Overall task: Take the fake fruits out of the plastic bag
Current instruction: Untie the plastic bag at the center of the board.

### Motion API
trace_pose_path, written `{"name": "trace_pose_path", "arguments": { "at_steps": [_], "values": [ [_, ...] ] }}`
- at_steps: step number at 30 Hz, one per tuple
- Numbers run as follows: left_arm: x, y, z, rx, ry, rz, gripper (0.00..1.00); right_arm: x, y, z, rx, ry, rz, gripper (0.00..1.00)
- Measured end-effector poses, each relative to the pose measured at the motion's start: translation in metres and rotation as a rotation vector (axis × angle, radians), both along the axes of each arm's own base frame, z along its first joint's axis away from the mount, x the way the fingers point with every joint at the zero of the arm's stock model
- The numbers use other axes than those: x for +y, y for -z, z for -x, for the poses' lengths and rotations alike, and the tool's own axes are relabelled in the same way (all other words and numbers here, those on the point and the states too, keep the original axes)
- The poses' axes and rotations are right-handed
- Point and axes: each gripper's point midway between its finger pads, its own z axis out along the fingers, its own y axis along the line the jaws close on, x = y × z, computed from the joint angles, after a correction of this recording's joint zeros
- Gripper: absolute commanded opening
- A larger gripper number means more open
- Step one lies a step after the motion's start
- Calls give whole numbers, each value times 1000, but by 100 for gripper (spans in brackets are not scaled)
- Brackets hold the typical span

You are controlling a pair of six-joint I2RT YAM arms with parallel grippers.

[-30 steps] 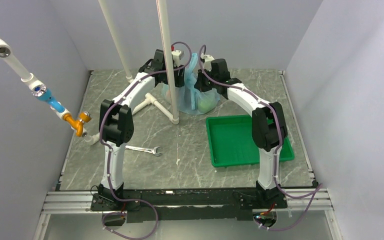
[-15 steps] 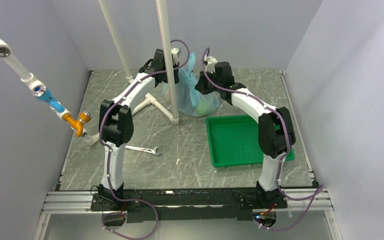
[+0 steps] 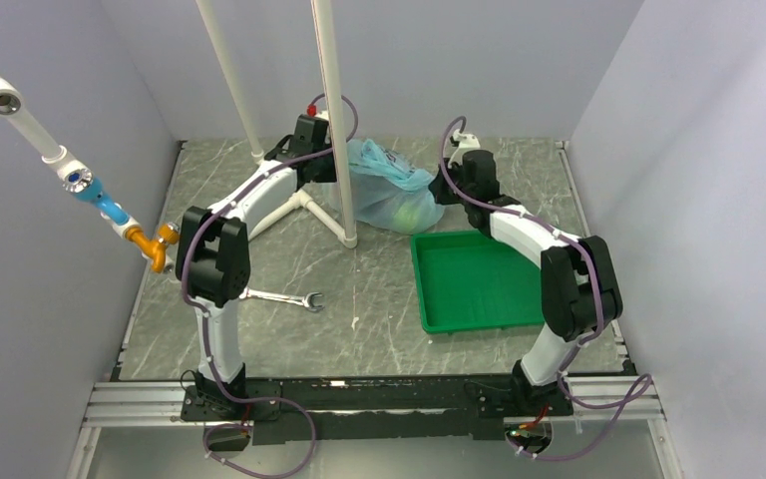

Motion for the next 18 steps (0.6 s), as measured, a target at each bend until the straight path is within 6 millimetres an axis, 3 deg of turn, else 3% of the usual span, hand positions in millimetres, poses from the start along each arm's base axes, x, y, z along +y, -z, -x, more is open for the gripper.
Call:
{"name": "trace_pose_path", "arguments": {
  "at_steps": [3,6,10,13,18],
  "values": [
    [-3,-1,2,9,12,14,0,0,-1,0,19,8,-4,24],
    [-7,1,8,34,33,39,0,8,-18,-2,26,1,-38,48],
    [-16,0,13,56,68,82,0,20,-43,-3,18,2,-108,66],
    [-17,3,18,78,83,83,0,26,-55,3,40,23,-184,71],
    [-15,9,26,113,100,70,0,41,-76,17,89,62,-319,72]
  ]
}}
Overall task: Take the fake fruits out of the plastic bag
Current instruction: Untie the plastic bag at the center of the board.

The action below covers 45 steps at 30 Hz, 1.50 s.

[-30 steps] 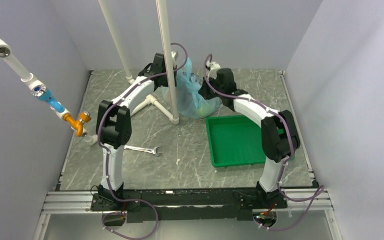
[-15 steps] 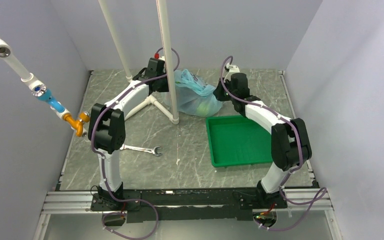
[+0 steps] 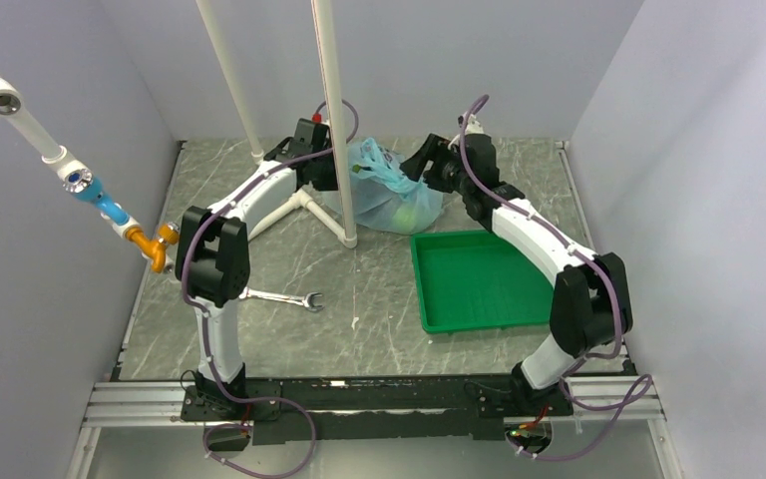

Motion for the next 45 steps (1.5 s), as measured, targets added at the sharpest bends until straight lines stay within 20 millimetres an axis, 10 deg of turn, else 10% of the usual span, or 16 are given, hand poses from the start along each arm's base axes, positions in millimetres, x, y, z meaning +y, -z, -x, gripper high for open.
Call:
{"name": "trace_pose_path", "arguments": {
  "at_steps": [8,17,27,45],
  "values": [
    [5,17,18,69,20,-28,0,32,-6,39,146,93,-292,70],
    [-3,13,19,70,46,12,0,27,34,21,311,244,-467,65],
    [-6,13,22,77,66,22,0,35,78,5,383,301,-542,43],
    [6,10,18,97,50,66,0,18,71,-6,295,367,-504,0]
  ]
}}
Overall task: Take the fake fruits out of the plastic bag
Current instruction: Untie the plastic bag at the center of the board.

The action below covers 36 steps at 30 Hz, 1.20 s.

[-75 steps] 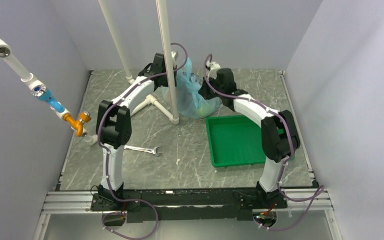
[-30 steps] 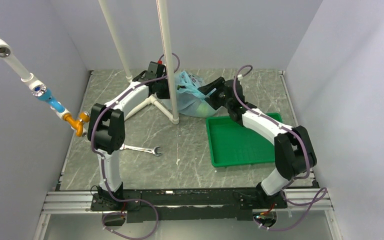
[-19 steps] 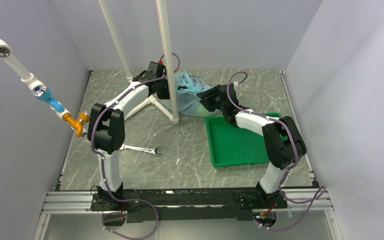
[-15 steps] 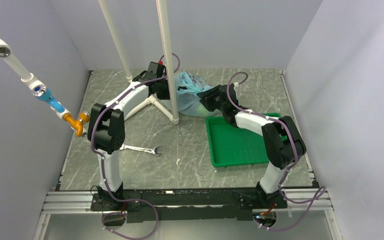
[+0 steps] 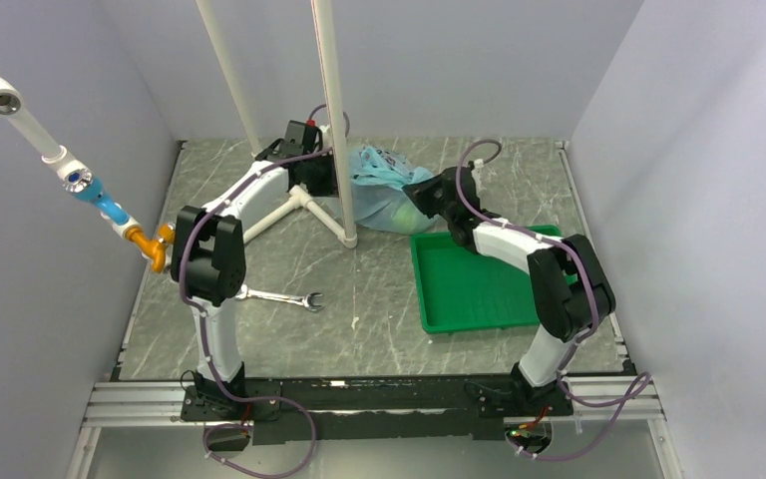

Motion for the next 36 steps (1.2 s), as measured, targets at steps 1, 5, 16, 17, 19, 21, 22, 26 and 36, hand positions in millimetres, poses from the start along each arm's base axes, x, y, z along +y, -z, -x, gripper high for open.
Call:
{"name": "trace_pose_path", "arguments": {
  "at_steps": [1,5,16,17,19,21,22,26,36],
  "values": [
    [2,0,-1,3,-5,4,0,-2,-1,-1,-5,-1,4,0],
    [9,0,-2,17,-27,10,0,-10,-8,4,-52,-74,16,0],
    [20,1,-5,27,-48,18,0,-49,0,25,-181,-513,5,0],
    [20,0,-5,28,-46,22,0,-47,3,29,-178,-543,-1,0],
    [20,0,-5,32,-40,30,3,-42,6,37,-179,-597,-5,0],
    [19,-2,-4,36,-34,39,16,-38,4,42,-199,-633,13,0],
    [19,-4,-4,36,-28,45,24,-37,3,43,-209,-647,25,0],
    [15,-11,-4,24,2,65,47,-31,-2,50,-244,-715,122,0],
    [7,-43,5,-13,74,150,79,-26,-3,62,-279,-743,401,0]
  ]
}}
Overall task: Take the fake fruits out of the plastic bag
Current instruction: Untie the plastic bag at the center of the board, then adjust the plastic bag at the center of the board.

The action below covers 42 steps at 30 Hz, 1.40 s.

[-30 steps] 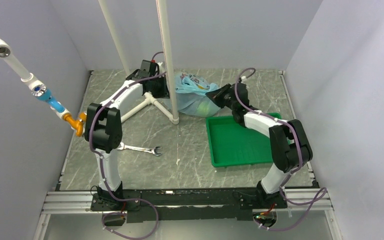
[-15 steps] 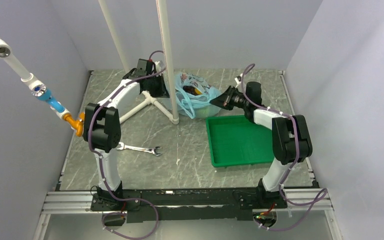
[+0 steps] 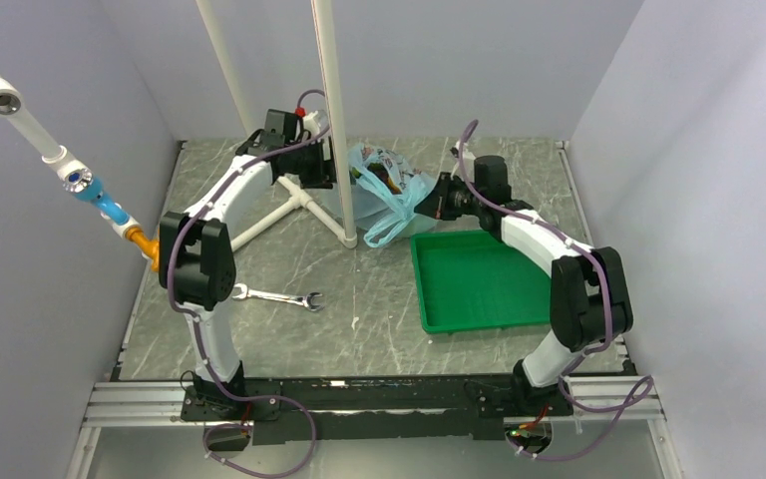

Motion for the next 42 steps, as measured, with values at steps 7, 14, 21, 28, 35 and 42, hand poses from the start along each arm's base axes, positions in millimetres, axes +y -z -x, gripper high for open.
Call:
{"name": "trace_pose_path", "arguments": {
  "at_steps": [7,14,21,28,35,42],
  "values": [
    [5,-24,16,18,20,163,81,8,8,2,-27,2,108,0],
    [-5,-53,24,18,61,346,76,5,10,-2,-30,31,127,0],
    [-26,-48,32,94,72,491,76,7,6,-6,-55,35,118,0],
    [-33,-8,28,176,-83,523,74,15,-1,-8,-90,28,101,0],
    [-62,-11,3,146,-194,557,48,19,-2,-7,-96,27,85,0],
    [-74,6,-14,208,-273,627,11,17,1,-8,-106,36,116,0]
  ]
}}
